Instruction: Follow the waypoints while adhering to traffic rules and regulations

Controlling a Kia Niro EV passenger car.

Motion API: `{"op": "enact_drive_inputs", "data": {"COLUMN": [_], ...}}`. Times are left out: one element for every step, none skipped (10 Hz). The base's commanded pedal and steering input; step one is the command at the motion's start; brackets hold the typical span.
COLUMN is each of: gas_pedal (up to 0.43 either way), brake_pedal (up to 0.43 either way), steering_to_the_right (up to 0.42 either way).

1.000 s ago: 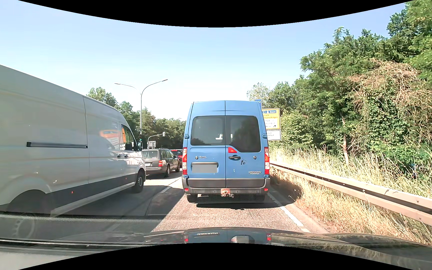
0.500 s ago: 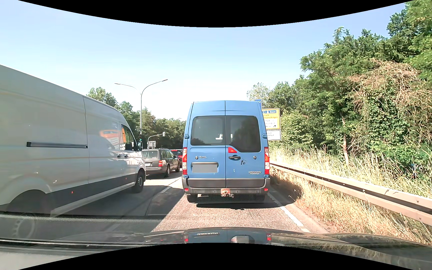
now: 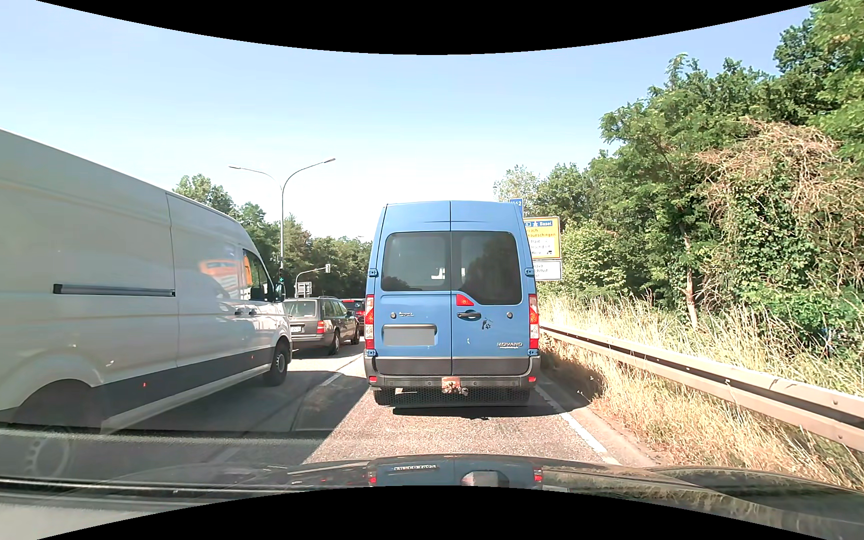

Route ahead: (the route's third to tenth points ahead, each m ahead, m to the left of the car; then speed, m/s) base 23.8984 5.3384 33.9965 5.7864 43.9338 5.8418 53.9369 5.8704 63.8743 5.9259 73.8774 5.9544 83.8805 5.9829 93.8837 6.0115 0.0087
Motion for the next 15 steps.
{"op": "enact_drive_inputs", "data": {"gas_pedal": [0.0, 0.0, 0.0, 0.0, 0.0, 0.0, 0.0, 0.0, 0.0, 0.0, 0.0, 0.0, 0.0, 0.0, 0.0], "brake_pedal": [0.189, 0.189, 0.189, 0.189, 0.183, 0.183, 0.183, 0.183, 0.183, 0.189, 0.183, 0.183, 0.189, 0.189, 0.183], "steering_to_the_right": [-0.001, -0.001, -0.001, -0.001, -0.001, -0.001, -0.001, -0.001, -0.001, -0.001, -0.001, -0.001, -0.001, -0.001, -0.001]}}
